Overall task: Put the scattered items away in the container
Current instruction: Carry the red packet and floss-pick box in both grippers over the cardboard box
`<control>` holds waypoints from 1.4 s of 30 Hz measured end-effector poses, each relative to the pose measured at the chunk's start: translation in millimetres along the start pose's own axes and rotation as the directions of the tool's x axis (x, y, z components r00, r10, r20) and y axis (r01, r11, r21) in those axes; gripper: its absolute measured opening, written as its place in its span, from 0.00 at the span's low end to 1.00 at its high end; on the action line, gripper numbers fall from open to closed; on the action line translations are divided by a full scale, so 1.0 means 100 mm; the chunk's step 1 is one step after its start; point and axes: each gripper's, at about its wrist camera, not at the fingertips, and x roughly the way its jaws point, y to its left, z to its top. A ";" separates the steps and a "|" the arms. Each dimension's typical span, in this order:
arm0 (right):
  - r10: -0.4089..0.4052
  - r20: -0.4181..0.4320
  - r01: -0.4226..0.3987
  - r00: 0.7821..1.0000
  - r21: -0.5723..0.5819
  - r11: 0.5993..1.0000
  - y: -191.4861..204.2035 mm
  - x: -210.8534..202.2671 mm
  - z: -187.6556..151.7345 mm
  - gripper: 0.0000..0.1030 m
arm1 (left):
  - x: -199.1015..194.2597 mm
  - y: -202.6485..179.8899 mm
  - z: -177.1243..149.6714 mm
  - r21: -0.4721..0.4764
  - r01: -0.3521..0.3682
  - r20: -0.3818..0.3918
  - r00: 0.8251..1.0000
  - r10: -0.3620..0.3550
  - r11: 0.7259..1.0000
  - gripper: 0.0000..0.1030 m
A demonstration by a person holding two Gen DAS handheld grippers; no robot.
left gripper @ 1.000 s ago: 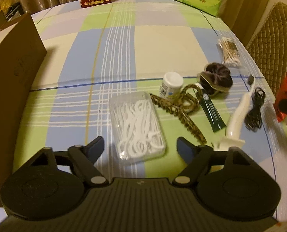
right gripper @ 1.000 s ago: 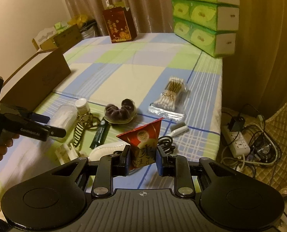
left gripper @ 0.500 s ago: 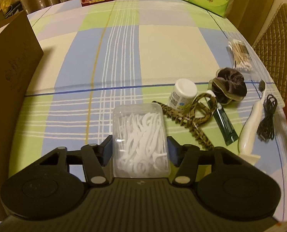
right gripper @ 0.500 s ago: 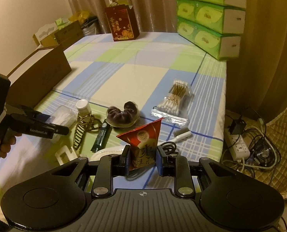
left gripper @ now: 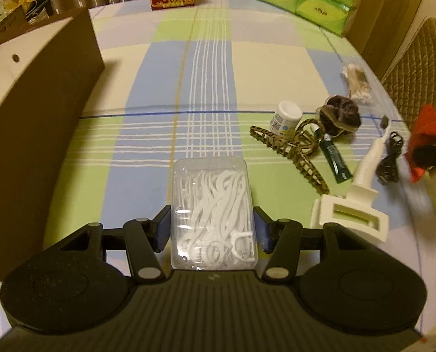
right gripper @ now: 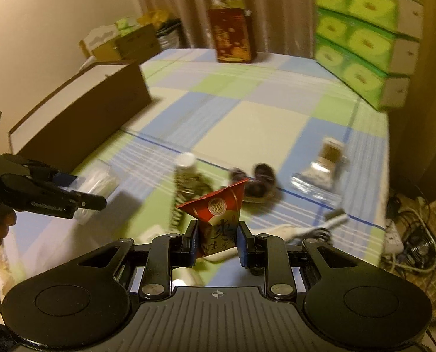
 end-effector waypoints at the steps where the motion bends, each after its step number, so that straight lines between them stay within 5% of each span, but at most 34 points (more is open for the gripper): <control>1: 0.002 0.001 -0.002 1.000 -0.006 1.000 0.06 0.00 0.01 0.23 | -0.07 0.03 -0.01 -0.002 0.006 0.011 1.000 -0.006 1.000 0.50; 21: -0.029 0.023 0.028 0.999 0.027 0.999 1.48 0.15 0.36 0.23 | -1.19 1.06 0.07 0.082 0.098 0.158 0.981 -0.110 0.992 0.50; 33: 0.150 0.039 -0.149 0.988 -0.027 0.988 2.63 0.61 0.94 0.23 | -1.45 1.92 0.16 0.092 0.073 0.198 0.976 -0.090 0.993 0.50; 42: 0.176 0.038 -0.175 0.984 -0.028 0.984 3.05 1.12 1.37 0.23 | -1.46 2.45 0.18 0.067 0.026 0.200 0.979 -0.039 0.997 0.50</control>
